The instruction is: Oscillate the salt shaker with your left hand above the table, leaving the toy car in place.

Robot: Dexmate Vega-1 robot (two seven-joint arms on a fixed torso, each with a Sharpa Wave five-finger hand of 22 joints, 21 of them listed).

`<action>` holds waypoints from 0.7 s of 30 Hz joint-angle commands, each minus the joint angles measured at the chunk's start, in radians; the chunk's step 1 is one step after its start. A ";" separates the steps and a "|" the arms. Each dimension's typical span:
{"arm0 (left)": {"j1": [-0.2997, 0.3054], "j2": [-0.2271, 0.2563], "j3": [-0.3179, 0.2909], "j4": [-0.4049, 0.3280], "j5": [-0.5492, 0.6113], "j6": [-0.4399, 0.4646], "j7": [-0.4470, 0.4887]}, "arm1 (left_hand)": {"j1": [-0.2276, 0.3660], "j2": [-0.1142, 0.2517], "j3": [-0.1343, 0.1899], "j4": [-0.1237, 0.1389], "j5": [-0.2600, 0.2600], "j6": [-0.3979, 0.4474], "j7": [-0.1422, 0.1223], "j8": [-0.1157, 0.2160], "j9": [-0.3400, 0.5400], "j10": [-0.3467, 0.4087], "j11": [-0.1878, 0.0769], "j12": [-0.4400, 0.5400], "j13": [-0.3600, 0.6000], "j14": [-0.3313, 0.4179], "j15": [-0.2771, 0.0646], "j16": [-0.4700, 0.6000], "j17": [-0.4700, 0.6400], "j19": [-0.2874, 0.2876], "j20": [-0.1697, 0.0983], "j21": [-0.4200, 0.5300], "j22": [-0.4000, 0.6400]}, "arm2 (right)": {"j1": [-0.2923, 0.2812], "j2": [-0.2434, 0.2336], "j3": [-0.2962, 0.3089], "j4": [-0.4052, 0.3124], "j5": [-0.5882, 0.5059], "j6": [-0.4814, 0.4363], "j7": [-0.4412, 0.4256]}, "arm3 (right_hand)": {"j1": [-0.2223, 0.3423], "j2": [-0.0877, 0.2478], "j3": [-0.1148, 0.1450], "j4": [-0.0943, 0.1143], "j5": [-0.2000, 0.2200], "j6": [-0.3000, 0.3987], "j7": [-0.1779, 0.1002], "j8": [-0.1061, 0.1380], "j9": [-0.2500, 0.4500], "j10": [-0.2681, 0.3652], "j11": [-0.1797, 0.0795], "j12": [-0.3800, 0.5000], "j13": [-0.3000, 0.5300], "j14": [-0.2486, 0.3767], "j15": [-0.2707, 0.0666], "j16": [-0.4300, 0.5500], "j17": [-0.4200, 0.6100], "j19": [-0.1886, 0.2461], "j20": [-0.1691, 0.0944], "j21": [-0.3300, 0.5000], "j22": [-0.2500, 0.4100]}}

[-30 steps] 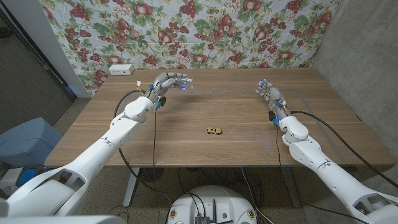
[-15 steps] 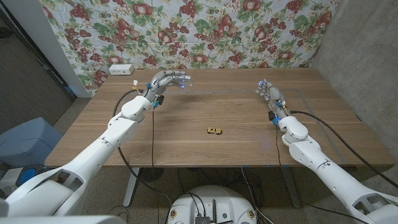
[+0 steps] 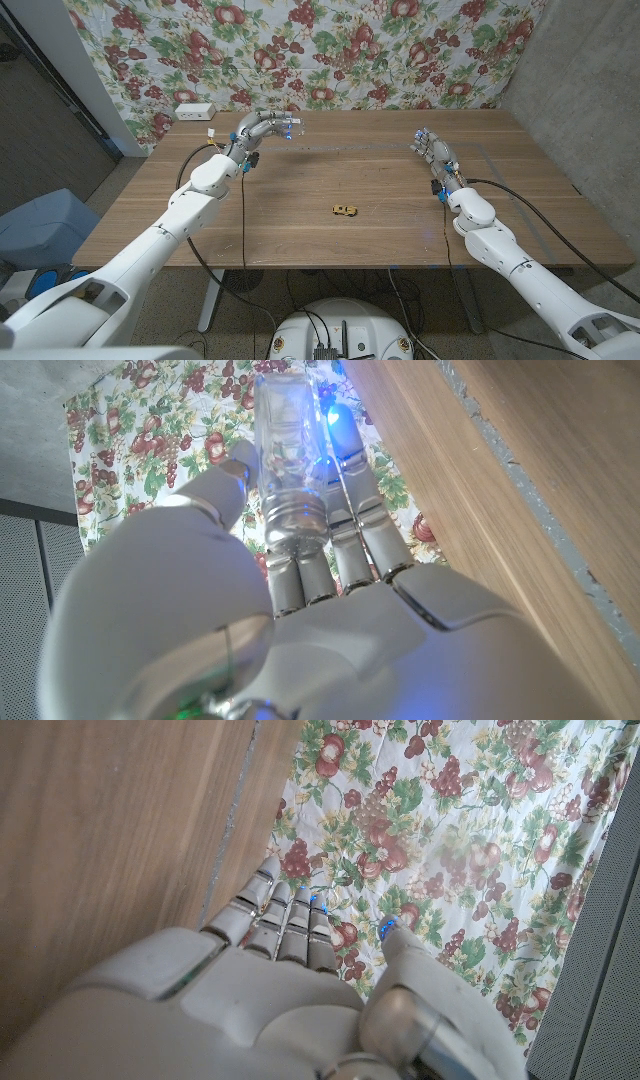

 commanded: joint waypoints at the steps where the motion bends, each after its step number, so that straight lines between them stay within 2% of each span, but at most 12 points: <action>1: -0.013 0.056 0.018 -0.056 0.004 0.107 -0.034 | 0.174 0.174 0.058 0.060 0.006 0.009 0.002 -0.002 0.004 0.015 0.000 0.011 0.002 0.295 -0.329 0.007 0.001 0.068 -0.175 0.011 0.002 | -0.021 -0.006 0.006 -0.022 -0.003 0.007 -0.010 | -0.004 -0.001 0.007 0.001 0.000 0.009 -0.001 0.003 0.004 0.006 -0.005 0.007 0.002 0.003 -0.002 0.002 0.002 0.009 0.000 -0.007 0.003; 4: -0.027 0.074 0.030 -0.068 0.006 0.149 -0.056 | 0.174 0.174 0.057 0.060 0.006 0.009 0.002 -0.002 0.005 0.017 -0.001 0.011 0.003 0.299 -0.330 0.008 0.001 0.067 -0.175 0.014 0.003 | -0.025 -0.008 0.007 -0.025 -0.005 0.008 -0.013 | -0.004 -0.001 0.008 0.000 0.000 0.009 0.000 0.003 0.004 0.007 -0.003 0.007 0.002 0.003 -0.002 0.002 0.002 0.009 0.001 -0.009 0.003; 6: -0.064 0.110 0.059 -0.087 0.012 0.236 -0.109 | 0.174 0.174 0.057 0.060 0.006 0.012 0.002 -0.001 0.006 0.021 -0.001 0.011 0.003 0.301 -0.330 0.008 0.001 0.066 -0.175 0.017 0.003 | -0.030 -0.009 0.009 -0.031 -0.004 0.008 -0.016 | -0.004 -0.001 0.008 -0.001 0.000 0.009 0.000 0.003 0.004 0.008 -0.002 0.007 0.002 0.003 0.000 0.002 0.002 0.010 0.001 -0.009 0.003; 8: -0.082 0.122 0.073 -0.090 0.016 0.268 -0.135 | 0.174 0.174 0.056 0.060 0.006 0.014 0.003 -0.001 0.006 0.020 -0.004 0.011 0.003 0.304 -0.329 0.008 0.001 0.066 -0.175 0.020 0.004 | -0.031 -0.010 0.009 -0.032 -0.005 0.009 -0.016 | -0.004 -0.002 0.008 -0.001 0.000 0.009 0.000 0.003 0.004 0.007 -0.001 0.007 0.002 0.003 -0.001 0.002 0.001 0.010 0.002 -0.010 0.003; 11: -0.149 0.152 0.129 -0.089 0.043 0.353 -0.231 | 0.174 0.174 0.056 0.060 0.006 0.015 0.003 -0.001 0.006 0.021 -0.001 0.010 0.003 0.306 -0.329 0.008 0.001 0.067 -0.176 0.024 0.004 | -0.032 -0.008 0.008 -0.031 -0.004 0.009 -0.016 | -0.005 -0.002 0.009 -0.002 0.000 0.009 0.001 0.003 0.004 0.007 0.000 0.007 0.002 0.002 0.000 0.002 0.001 0.011 0.002 -0.011 0.003; 12: -0.150 0.152 0.130 -0.089 0.043 0.355 -0.233 | 0.174 0.173 0.056 0.060 0.006 0.015 0.002 -0.001 0.006 0.021 -0.001 0.010 0.004 0.307 -0.329 0.008 0.001 0.066 -0.176 0.024 0.004 | -0.032 -0.008 0.008 -0.031 -0.004 0.009 -0.016 | -0.005 -0.002 0.009 -0.002 0.000 0.009 0.000 0.003 0.004 0.006 0.000 0.006 0.002 0.004 0.001 0.002 0.001 0.012 0.002 -0.012 0.003; 15: -0.213 0.167 0.184 -0.078 0.079 0.409 -0.321 | 0.174 0.173 0.056 0.060 0.006 0.016 0.003 -0.002 0.007 0.020 0.000 0.009 0.004 0.308 -0.330 0.008 0.001 0.066 -0.176 0.027 0.004 | -0.033 -0.005 0.009 -0.030 -0.003 0.011 -0.016 | -0.006 -0.002 0.009 -0.002 0.000 0.009 0.000 0.003 0.004 0.006 -0.001 0.007 0.002 0.003 -0.001 0.002 0.001 0.012 0.002 -0.014 0.003; 21: -0.242 0.170 0.211 -0.078 0.108 0.441 -0.352 | 0.175 0.172 0.055 0.059 0.006 0.017 0.004 -0.002 0.007 0.018 0.000 0.008 0.004 0.309 -0.330 0.007 0.001 0.063 -0.176 0.030 0.005 | -0.032 -0.006 0.007 -0.030 -0.008 0.013 -0.015 | -0.007 -0.002 0.010 -0.004 0.000 0.009 0.001 0.003 0.004 0.006 -0.003 0.007 0.002 0.003 0.001 0.002 0.000 0.014 0.002 -0.016 0.003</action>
